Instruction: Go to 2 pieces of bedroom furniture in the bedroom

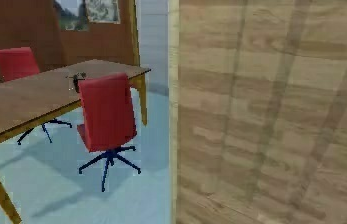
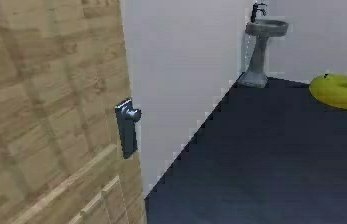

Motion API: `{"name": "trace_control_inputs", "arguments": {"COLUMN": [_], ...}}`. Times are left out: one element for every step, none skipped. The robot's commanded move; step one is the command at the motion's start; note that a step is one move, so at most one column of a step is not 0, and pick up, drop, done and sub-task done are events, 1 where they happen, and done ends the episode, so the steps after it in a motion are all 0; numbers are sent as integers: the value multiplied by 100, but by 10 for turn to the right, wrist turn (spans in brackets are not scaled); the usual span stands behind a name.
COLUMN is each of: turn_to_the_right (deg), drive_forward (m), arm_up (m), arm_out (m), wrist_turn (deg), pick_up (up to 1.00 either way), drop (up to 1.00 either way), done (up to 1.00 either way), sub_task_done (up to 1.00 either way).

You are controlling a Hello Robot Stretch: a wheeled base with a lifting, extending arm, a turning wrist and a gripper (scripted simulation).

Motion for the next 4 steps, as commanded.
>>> {"name": "trace_control_inputs", "arguments": {"turn_to_the_right": [450, 450, 450, 30], "drive_forward": [0, 0, 0, 0], "arm_up": [0, 0, 0, 0], "arm_out": [0, 0, 0, 0], "wrist_turn": [0, 0, 0, 0], "pick_up": [0, 0, 0, 0], "drop": [0, 0, 0, 0], "done": [0, 0, 0, 0], "sub_task_done": [0, 0, 0, 0]}}
